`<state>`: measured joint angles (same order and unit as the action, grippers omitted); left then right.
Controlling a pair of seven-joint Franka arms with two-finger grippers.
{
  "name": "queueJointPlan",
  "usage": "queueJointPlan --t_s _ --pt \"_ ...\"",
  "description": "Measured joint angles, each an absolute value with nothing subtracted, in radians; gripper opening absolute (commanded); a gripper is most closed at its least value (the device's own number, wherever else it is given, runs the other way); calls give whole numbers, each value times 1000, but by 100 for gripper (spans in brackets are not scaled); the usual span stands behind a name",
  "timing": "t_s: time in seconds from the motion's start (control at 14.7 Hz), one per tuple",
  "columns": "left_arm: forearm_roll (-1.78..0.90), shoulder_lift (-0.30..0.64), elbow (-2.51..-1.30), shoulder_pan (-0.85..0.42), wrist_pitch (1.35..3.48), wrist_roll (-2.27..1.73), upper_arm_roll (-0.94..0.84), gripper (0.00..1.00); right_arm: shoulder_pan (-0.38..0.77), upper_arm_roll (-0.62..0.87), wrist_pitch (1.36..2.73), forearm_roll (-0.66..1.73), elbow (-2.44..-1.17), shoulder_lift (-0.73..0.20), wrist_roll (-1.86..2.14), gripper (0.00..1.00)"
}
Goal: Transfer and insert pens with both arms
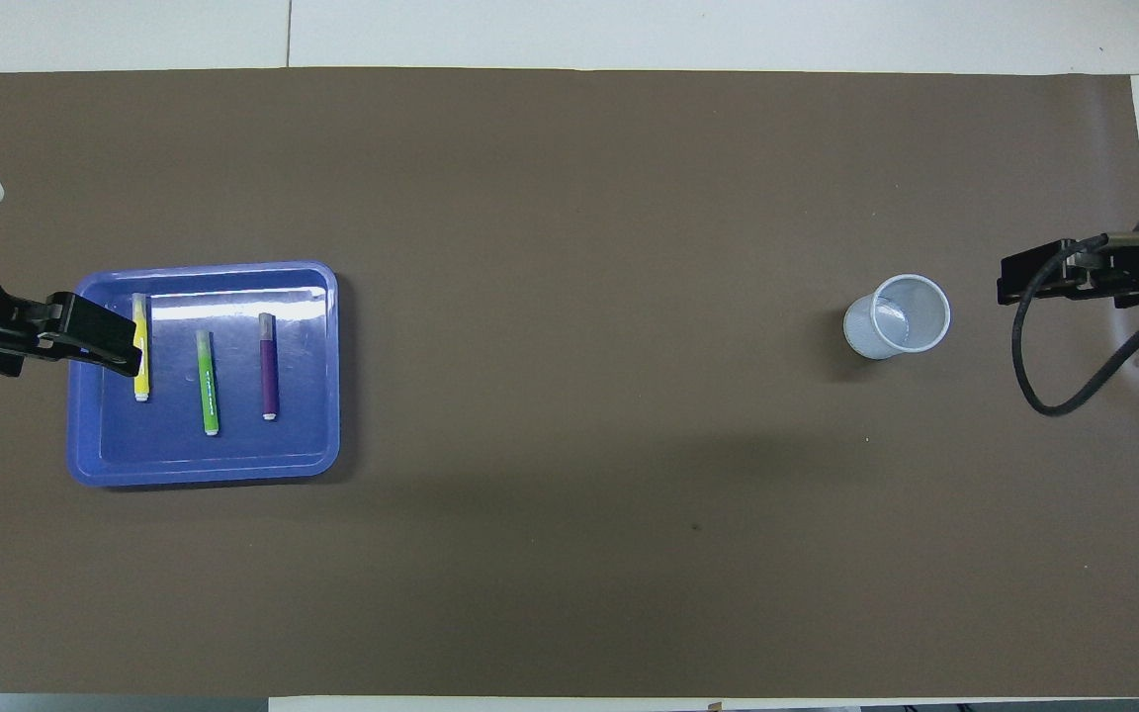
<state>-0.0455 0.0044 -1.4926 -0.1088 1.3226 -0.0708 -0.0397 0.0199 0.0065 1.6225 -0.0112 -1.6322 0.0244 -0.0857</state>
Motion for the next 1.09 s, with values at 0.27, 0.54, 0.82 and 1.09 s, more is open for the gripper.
queueJointPlan --t_s 0.27,0.54,0.82,1.09 --pt "-45 3 -1493 -109 1339 -71 -39 100 20 7 1623 -11 -1632 24 -86 100" --pt "-45 3 -1493 -106 1346 -71 -37 100 20 7 1623 -11 -1632 24 -86 100" --pt "-45 3 -1493 -101 1349 -71 -36 100 20 7 1623 -11 -1632 24 -86 100" --pt "-45 3 -1493 -98 1362 -71 -36 100 20 7 1623 -11 -1632 24 -86 100"
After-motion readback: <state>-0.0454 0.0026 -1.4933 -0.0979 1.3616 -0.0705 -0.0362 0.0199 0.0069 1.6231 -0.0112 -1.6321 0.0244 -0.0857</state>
